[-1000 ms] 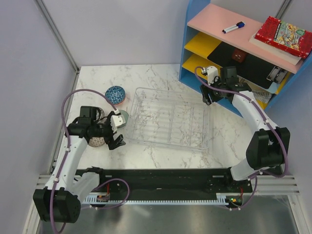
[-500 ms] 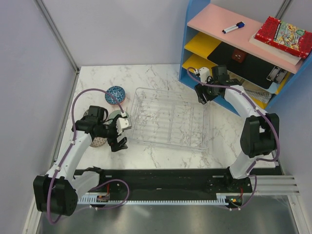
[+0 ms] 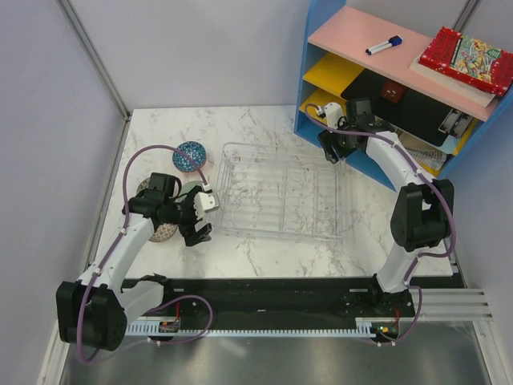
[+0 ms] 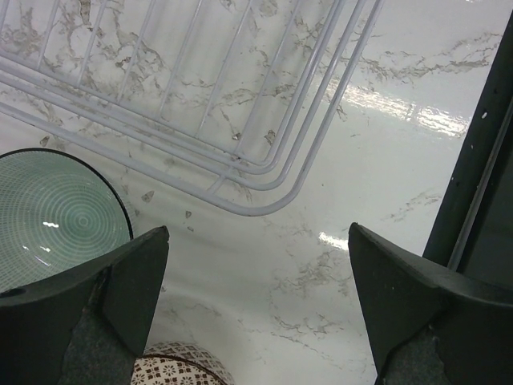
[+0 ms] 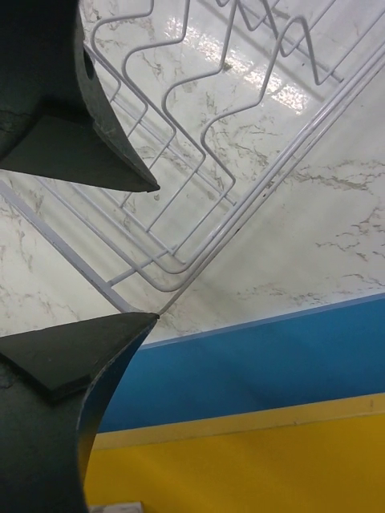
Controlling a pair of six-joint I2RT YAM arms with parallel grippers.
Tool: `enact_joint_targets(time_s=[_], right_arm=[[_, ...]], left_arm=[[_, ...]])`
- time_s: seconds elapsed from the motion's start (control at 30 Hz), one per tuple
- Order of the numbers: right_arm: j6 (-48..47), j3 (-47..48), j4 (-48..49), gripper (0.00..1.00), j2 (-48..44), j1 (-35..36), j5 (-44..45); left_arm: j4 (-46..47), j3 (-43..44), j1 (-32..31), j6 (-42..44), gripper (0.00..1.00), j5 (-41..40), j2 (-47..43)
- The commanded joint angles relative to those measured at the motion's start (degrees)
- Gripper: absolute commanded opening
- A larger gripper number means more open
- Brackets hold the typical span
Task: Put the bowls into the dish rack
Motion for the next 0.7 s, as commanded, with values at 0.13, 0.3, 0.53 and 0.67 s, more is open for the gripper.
enact_joint_targets(time_s=[0.13,0.3,0.53,0.67], right_arm=[[-4.4,5.9,-2.3,0.75,-3.8,1.2,-0.1],[-5.9,9.0,-3.0,0.75,1.7,1.2,0.6],[-8.3,12.9,-2.8,0.76,9.1,1.2,3.0],[-9.3,13.7,-3.1,0.77,12.0,1.1,2.6]], left_arm=[[2.7,0.3,-1.5,-2.5,1.00,-0.4,0.4],[3.5,0.2,-2.0,-3.5,1.00,-0.5,0.3],[5.4,-0.1,-2.6,-5.1,1.00,-1.1,0.8],[6.4,0.1,-2.8,-5.7,1.00,-1.6,1.3]])
